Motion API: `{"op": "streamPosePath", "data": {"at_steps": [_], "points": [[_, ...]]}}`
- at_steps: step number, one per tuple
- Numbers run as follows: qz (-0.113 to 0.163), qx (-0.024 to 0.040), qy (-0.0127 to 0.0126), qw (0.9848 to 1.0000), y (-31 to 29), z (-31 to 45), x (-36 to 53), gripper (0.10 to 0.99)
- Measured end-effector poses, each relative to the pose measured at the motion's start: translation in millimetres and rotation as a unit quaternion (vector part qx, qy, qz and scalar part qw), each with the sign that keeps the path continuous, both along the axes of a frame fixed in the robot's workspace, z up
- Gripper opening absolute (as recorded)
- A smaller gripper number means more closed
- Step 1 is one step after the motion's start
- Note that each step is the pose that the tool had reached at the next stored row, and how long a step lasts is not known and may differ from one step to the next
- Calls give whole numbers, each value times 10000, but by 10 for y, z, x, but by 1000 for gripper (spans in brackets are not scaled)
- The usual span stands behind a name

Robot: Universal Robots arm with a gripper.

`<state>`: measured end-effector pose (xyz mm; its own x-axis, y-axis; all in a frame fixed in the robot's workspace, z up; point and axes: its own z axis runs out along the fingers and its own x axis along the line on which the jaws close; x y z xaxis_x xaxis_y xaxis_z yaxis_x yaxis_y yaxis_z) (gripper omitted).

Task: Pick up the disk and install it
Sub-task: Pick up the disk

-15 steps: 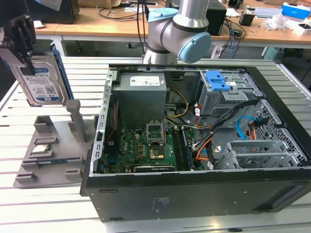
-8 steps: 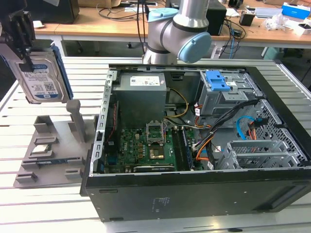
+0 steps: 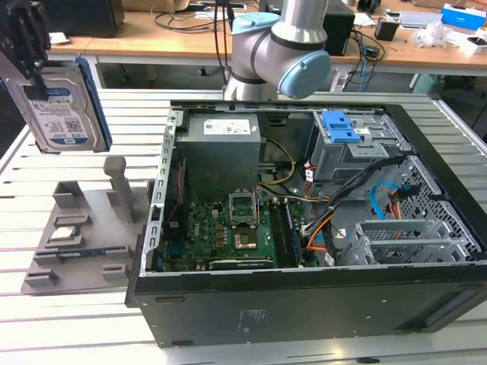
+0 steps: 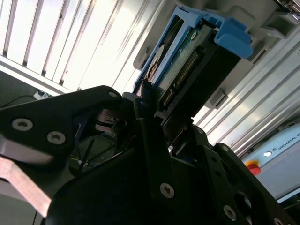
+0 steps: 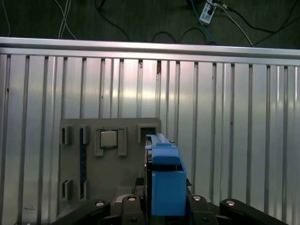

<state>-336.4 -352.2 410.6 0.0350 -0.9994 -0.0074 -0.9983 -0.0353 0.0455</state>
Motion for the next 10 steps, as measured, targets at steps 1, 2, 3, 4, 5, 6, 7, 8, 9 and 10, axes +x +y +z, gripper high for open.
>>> {"op": "streamPosePath", "data": {"at_steps": [1, 2, 3, 4, 5, 6, 7, 8, 9, 10], "points": [[0, 0, 0, 10000, 1, 16, 0, 361], [0, 0, 0, 10000, 2, 29, 0, 361], [0, 0, 0, 10000, 4, 56, 0, 361], [0, 0, 0, 10000, 5, 72, 1, 361], [0, 0, 0, 10000, 6, 83, 0, 361], [0, 0, 0, 10000, 7, 98, 1, 361], [0, 0, 0, 10000, 8, 106, 1, 361], [0, 0, 0, 10000, 9, 118, 0, 361], [0, 0, 1, 10000, 10, 129, 1, 361], [0, 0, 0, 10000, 11, 144, 1, 361]]}}
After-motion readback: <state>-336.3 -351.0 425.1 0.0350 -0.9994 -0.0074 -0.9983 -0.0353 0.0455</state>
